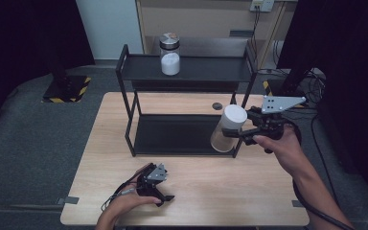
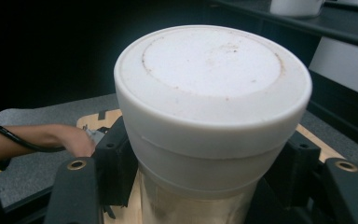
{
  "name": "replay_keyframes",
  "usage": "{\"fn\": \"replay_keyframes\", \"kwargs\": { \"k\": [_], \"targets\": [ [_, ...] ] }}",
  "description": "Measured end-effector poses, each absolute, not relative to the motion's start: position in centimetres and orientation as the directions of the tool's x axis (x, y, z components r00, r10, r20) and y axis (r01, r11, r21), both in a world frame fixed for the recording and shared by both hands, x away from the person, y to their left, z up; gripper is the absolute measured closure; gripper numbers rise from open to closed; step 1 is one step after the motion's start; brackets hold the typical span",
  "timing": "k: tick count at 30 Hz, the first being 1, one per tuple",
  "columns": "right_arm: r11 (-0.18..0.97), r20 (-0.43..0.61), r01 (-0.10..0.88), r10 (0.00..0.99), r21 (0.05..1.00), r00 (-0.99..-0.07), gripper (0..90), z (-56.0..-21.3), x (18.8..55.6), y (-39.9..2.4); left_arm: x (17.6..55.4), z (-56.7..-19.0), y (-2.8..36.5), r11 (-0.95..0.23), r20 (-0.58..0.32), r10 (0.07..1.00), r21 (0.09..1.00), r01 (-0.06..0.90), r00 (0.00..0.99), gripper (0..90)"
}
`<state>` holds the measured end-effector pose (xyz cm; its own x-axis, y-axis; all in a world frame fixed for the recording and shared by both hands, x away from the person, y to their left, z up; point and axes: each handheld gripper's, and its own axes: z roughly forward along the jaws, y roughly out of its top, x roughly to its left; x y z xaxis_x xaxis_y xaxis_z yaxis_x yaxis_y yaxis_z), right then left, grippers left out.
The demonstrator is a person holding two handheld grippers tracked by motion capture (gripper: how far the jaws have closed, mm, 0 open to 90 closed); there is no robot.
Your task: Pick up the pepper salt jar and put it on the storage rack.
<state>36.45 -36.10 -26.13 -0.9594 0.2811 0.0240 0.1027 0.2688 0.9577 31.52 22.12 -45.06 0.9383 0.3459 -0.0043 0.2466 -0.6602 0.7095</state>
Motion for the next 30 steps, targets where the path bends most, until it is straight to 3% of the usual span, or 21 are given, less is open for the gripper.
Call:
{"fn": "replay_keyframes", "kwargs": {
  "k": [30],
  "targets": [
    [0.301,-0.026,0.083,0.342,0.950,-0.939,36.5,-18.0,38.7,-34.7,31.4,-45.0,22.1,-0.661,-0.005,0.350,0.708,0.250,0.937,0.0]
  ]
}}
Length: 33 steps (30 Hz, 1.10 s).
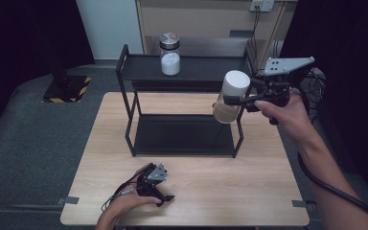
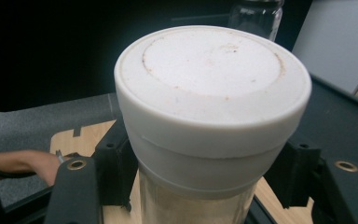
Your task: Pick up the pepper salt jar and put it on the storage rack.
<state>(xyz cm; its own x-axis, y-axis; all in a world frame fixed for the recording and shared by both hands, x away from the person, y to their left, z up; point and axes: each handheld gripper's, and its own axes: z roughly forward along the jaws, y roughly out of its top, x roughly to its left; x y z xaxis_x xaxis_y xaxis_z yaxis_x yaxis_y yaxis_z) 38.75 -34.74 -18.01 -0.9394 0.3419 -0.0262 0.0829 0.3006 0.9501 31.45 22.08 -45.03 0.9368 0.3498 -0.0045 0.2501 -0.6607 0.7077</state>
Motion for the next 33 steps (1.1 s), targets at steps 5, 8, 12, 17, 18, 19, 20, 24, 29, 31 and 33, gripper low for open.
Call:
{"fn": "replay_keyframes", "kwargs": {
  "k": [5,8,12,17,18,19,20,24,29,31,33],
  "targets": [
    [0.300,-0.036,0.078,0.356,0.951,-0.934,36.6,-16.2,39.4,-34.3,31.4,-45.0,22.1,-0.661,-0.004,0.350,0.708,0.250,0.937,0.0],
    [0.298,-0.040,0.075,0.361,0.952,-0.932,36.5,-15.0,40.0,-34.0,31.4,-45.1,22.1,-0.659,-0.005,0.351,0.709,0.251,0.936,0.0],
    [0.306,-0.052,0.068,0.368,0.950,-0.928,36.5,-13.7,40.8,-33.5,31.4,-45.1,22.1,-0.659,-0.005,0.351,0.708,0.251,0.936,0.0],
    [0.309,-0.058,0.067,0.379,0.949,-0.924,36.5,-12.7,42.0,-32.9,31.4,-45.0,22.1,-0.660,-0.003,0.352,0.708,0.251,0.936,0.0],
    [0.311,-0.059,0.068,0.382,0.948,-0.922,36.5,-12.5,42.3,-32.7,31.4,-45.0,22.1,-0.660,-0.003,0.353,0.708,0.251,0.936,0.0],
    [0.313,-0.058,0.071,0.384,0.947,-0.922,36.5,-12.3,42.5,-32.5,31.4,-45.0,22.1,-0.660,-0.003,0.353,0.708,0.251,0.936,0.0],
    [0.316,-0.062,0.068,0.385,0.946,-0.921,36.6,-12.2,42.8,-32.3,31.4,-45.0,22.1,-0.660,-0.003,0.353,0.708,0.252,0.936,0.0],
    [0.324,-0.063,0.074,0.392,0.943,-0.918,36.5,-11.7,43.9,-31.7,31.4,-45.0,22.1,-0.660,-0.003,0.353,0.708,0.252,0.935,0.0],
    [0.321,-0.054,0.087,0.406,0.943,-0.912,36.5,-11.9,45.3,-31.2,31.3,-45.0,22.1,-0.659,-0.004,0.355,0.709,0.253,0.935,0.0],
    [0.321,-0.049,0.095,0.413,0.942,-0.909,36.5,-12.0,45.8,-31.0,31.3,-45.1,22.1,-0.658,-0.002,0.356,0.709,0.252,0.935,0.0],
    [0.323,-0.046,0.102,0.419,0.941,-0.907,36.5,-12.1,46.3,-30.8,31.3,-45.1,22.1,-0.658,-0.002,0.357,0.709,0.253,0.934,0.0]
  ]
}}
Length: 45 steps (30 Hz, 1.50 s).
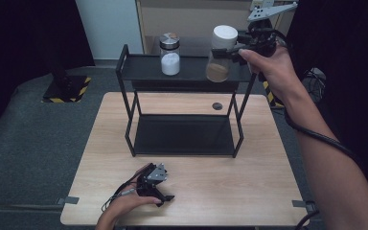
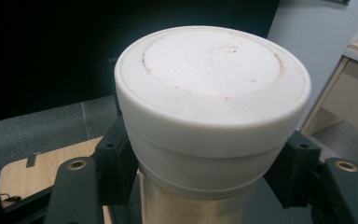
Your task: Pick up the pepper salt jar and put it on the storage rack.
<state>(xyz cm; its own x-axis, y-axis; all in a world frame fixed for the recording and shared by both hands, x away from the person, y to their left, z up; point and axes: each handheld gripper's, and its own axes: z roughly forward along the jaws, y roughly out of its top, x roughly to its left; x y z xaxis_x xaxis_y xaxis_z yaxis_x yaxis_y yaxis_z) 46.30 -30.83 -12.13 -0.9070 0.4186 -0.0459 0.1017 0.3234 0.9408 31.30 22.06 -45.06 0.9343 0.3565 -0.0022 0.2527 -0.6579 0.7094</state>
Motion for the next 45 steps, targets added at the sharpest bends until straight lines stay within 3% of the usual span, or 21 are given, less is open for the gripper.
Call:
{"fn": "replay_keyframes", "kwargs": {
  "k": [17,45],
  "targets": [
    [0.331,-0.020,0.147,0.454,0.932,-0.891,36.5,-12.7,48.9,-29.1,31.2,-45.1,22.1,-0.657,-0.003,0.360,0.709,0.255,0.933,0.0],
    [0.347,-0.017,0.165,0.465,0.923,-0.885,36.3,-13.2,49.6,-27.9,31.2,-45.1,22.1,-0.657,-0.002,0.360,0.709,0.255,0.933,0.0]
  ]
}}
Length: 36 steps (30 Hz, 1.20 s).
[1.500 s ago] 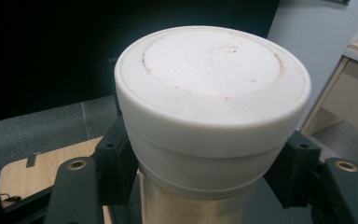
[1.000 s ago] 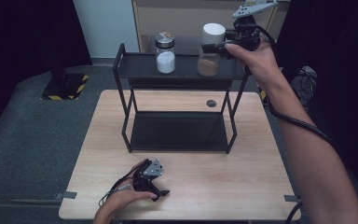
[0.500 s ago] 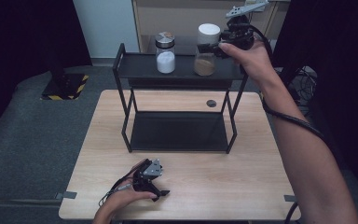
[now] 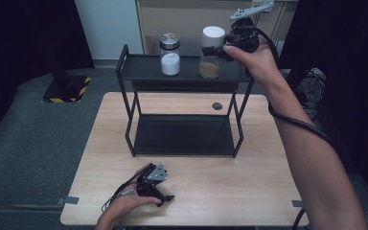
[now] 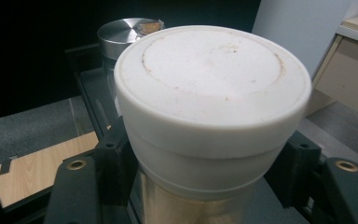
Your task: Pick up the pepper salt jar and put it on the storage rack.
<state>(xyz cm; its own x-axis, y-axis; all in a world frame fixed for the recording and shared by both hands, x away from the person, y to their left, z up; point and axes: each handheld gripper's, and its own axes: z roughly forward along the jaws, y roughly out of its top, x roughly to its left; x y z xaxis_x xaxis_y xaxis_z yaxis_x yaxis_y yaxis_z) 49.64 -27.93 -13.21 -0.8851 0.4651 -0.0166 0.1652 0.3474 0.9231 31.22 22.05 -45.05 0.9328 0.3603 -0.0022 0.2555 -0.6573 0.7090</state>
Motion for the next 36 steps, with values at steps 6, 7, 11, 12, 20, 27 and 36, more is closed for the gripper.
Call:
{"fn": "replay_keyframes", "kwargs": {
  "k": [6,7,11,12,20,27,36],
  "targets": [
    [0.341,-0.015,0.168,0.473,0.925,-0.881,36.1,-13.4,49.4,-27.9,31.2,-45.1,22.0,-0.657,-0.002,0.362,0.709,0.257,0.932,0.0],
    [0.340,-0.014,0.168,0.474,0.925,-0.881,36.0,-13.4,49.4,-27.9,31.2,-45.1,22.0,-0.656,-0.002,0.363,0.709,0.257,0.932,0.0],
    [0.341,-0.016,0.169,0.478,0.925,-0.878,35.7,-13.4,49.3,-27.8,31.2,-45.1,22.1,-0.657,-0.002,0.362,0.709,0.257,0.932,0.0],
    [0.341,-0.015,0.170,0.479,0.924,-0.877,35.6,-13.4,49.3,-27.8,31.2,-45.1,22.1,-0.657,-0.002,0.362,0.709,0.257,0.932,0.0],
    [0.348,-0.013,0.179,0.485,0.920,-0.875,30.2,-13.4,49.3,-27.7,31.2,-45.1,22.1,-0.656,-0.003,0.362,0.709,0.257,0.932,0.0],
    [0.343,-0.012,0.183,0.495,0.921,-0.869,22.0,-13.1,48.8,-28.1,31.2,-45.1,22.1,-0.656,-0.003,0.362,0.709,0.258,0.932,0.0],
    [0.353,-0.034,0.179,0.521,0.918,-0.853,13.7,-12.6,47.3,-29.2,31.2,-45.1,22.1,-0.657,-0.002,0.362,0.709,0.257,0.932,0.0]
  ]
}}
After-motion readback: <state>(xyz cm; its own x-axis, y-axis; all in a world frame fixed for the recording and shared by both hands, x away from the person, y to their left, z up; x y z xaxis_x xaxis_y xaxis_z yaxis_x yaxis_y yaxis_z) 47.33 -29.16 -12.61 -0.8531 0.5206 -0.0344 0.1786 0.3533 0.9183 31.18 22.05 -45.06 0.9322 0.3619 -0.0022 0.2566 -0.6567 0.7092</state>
